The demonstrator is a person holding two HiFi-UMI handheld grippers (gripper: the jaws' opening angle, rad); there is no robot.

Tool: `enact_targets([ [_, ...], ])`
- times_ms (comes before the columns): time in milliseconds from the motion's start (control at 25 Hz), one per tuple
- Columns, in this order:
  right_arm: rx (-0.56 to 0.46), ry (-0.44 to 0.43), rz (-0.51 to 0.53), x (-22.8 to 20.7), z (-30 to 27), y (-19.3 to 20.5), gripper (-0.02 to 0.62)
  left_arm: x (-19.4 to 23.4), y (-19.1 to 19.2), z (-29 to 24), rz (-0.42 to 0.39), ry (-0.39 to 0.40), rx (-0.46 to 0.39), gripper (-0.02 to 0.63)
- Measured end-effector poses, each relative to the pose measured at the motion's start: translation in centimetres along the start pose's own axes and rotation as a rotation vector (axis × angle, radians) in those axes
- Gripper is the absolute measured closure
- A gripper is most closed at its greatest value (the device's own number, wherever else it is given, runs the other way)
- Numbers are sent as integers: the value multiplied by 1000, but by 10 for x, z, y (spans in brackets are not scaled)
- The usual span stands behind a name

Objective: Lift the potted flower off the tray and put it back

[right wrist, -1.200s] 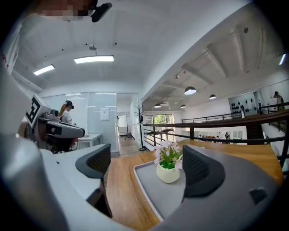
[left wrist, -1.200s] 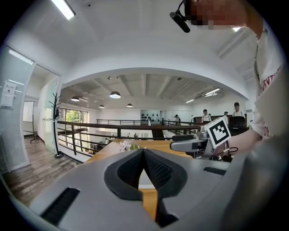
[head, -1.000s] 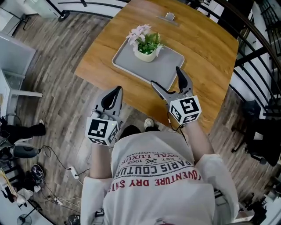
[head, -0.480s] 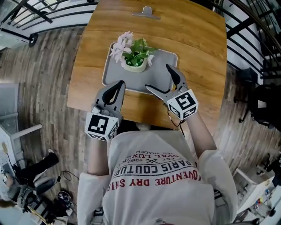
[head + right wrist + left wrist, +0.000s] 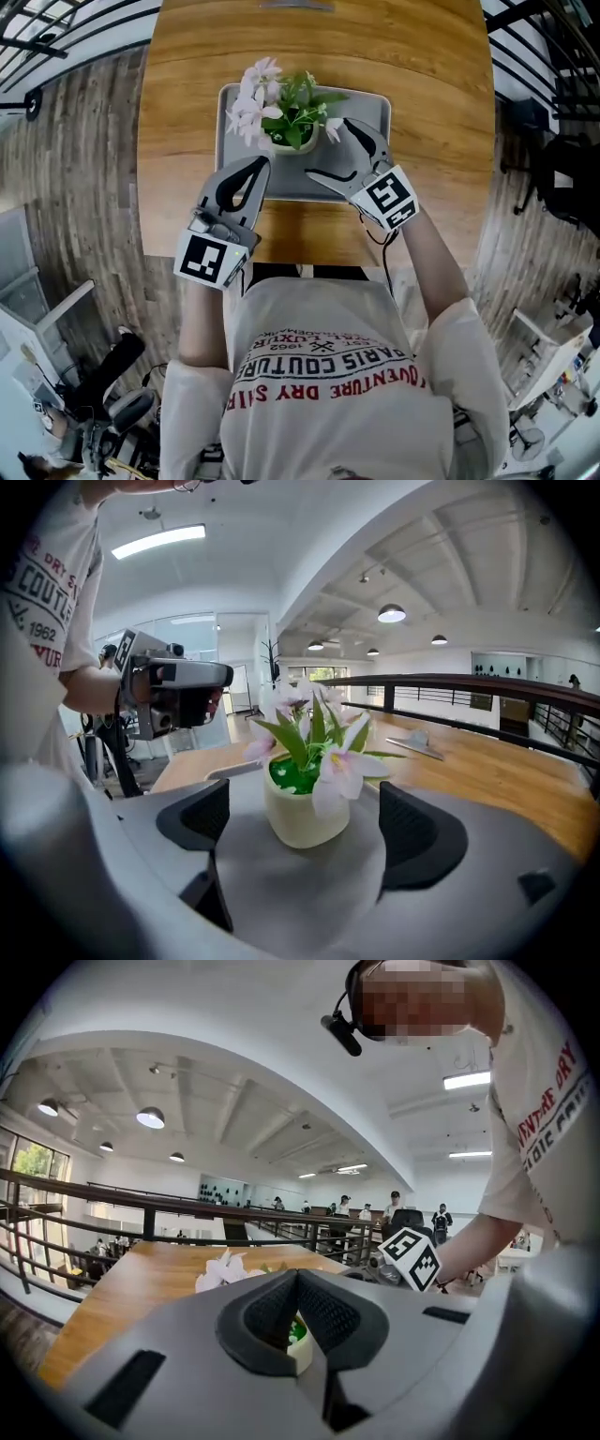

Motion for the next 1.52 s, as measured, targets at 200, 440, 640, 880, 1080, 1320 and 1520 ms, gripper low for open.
enact_targets([
  [200, 41, -68, 1, -14, -32, 19, 119, 7, 24, -9, 34, 26, 7, 594],
  [440, 9, -148, 68, -20, -61, 15, 118, 8, 46, -11, 81, 14, 54, 594],
  [640, 8, -221, 124, -16, -79, 10, 109, 12, 60, -14, 86, -18, 74, 594],
  [880, -3, -274, 148, -15, -88, 8, 107, 10, 69, -16, 98, -31, 83, 594],
  [1080, 4, -319, 169, -16, -87, 6, 109, 7, 75, -18, 101, -35, 106, 594],
  [1320, -15, -271, 174, -16, -88, 9, 101, 6, 78, -18, 102, -35, 102, 594],
  [1520, -45, -208, 148, -15, -82, 4, 101, 8, 74, -15, 96, -41, 105, 594],
])
Point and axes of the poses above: the fingertips, and each gripper's own axes: z backward along the fingers, x to its left, y out of its underside, the point moved 3 cm from there along z, backward along the fingers, and after that the axes turned 12 degrees about -y, right-handed, at the moved point
